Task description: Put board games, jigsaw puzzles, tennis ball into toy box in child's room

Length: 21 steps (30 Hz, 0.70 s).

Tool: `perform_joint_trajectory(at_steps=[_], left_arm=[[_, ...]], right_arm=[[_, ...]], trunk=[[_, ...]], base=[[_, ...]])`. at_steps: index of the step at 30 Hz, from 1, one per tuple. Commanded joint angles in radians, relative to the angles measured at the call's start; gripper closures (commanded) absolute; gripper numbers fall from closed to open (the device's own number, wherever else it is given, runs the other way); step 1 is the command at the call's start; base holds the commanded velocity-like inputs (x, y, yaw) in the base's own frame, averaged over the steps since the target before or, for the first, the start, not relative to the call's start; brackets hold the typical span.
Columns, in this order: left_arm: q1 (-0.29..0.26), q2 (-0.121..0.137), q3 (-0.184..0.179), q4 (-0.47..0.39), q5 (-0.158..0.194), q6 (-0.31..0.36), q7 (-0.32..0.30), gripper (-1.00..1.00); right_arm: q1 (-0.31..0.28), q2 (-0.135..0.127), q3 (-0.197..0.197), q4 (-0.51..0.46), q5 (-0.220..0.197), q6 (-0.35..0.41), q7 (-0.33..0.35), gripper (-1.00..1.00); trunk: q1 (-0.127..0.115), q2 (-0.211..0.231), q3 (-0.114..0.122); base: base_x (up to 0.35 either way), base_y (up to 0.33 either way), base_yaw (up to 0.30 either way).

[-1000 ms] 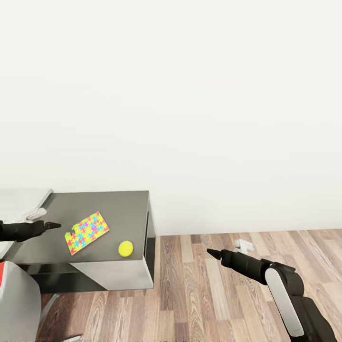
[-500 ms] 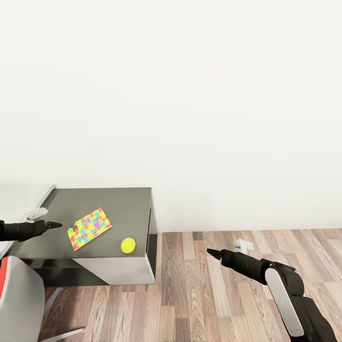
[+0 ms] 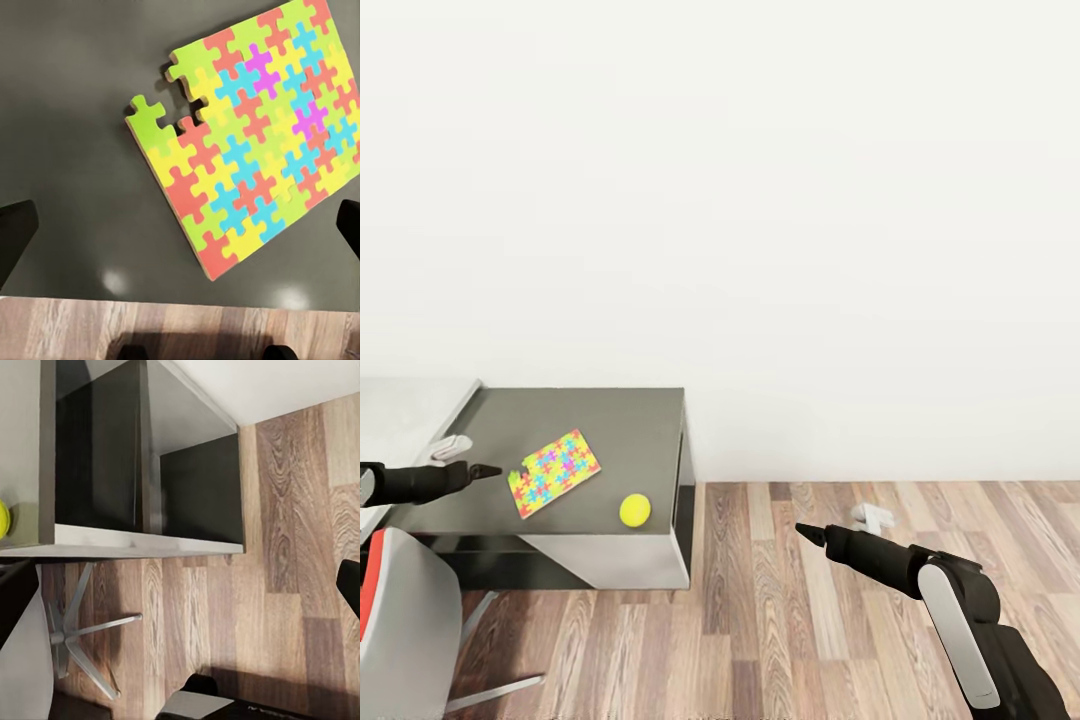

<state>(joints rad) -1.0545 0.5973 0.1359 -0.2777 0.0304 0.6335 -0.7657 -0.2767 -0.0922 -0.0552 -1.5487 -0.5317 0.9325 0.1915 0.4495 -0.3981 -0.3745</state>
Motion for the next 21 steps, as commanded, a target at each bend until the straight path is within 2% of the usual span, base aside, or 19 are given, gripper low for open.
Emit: perform_joint_trajectory(at_steps=[1,8,17,21], left_arm=[[-0.001,-0.001,0.003,0.000,0.003,0.007,-0.001,-1.00],[-0.001,-0.013,0.005,0.000,0.006,0.005,-0.010,-1.00],[-0.001,-0.032,0.035,0.000,0.038,0.000,-0.016,-1.00],[-0.001,-0.041,0.038,0.000,0.042,-0.001,-0.015,-1.00]], right_arm=[[-0.001,0.000,-0.002,-0.001,0.009,0.005,0.010,-1.00],[-0.001,0.001,-0.001,-0.001,0.009,0.005,0.010,-1.00],[-0.001,0.007,-0.001,-0.001,0.009,0.004,0.011,-1.00],[-0.001,0.008,-0.002,-0.001,0.009,0.003,0.011,-1.00]], trunk=[[0.000,-0.002,-0.003],[0.000,-0.002,-0.014],[0.000,-0.002,-0.029],[0.000,-0.002,-0.035]], base=[[0.000,0.000,0.064],[0.000,0.000,0.064],[0.000,0.000,0.064],[0.000,0.000,0.064]])
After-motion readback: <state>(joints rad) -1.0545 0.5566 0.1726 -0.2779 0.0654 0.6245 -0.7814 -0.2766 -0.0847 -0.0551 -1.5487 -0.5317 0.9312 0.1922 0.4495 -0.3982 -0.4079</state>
